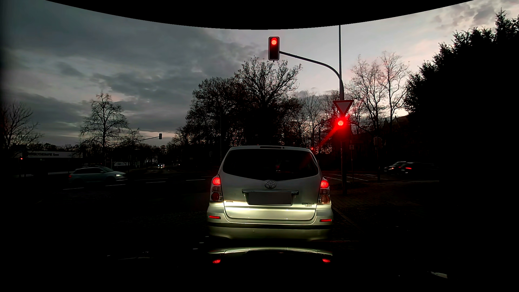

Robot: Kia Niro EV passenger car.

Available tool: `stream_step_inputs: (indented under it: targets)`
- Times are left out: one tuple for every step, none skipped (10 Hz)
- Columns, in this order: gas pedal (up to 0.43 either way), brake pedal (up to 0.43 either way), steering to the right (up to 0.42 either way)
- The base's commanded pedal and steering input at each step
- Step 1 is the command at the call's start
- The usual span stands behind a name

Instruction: Follow the waypoints while adhering to traffic rules and regulations

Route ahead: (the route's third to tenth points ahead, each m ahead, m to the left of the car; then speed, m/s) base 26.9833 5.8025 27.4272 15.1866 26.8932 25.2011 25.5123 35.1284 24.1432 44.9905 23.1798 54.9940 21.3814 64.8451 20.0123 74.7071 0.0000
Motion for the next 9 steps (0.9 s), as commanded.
stream_step_inputs:
  targets:
    - [0.0, 0.341, -0.001]
    - [0.0, 0.341, -0.001]
    - [0.0, 0.341, 0.0]
    - [0.0, 0.341, -0.001]
    - [0.0, 0.341, 0.0]
    - [0.0, 0.341, -0.001]
    - [0.0, 0.341, 0.0]
    - [0.0, 0.341, 0.0]
    - [0.0, 0.341, 0.0]
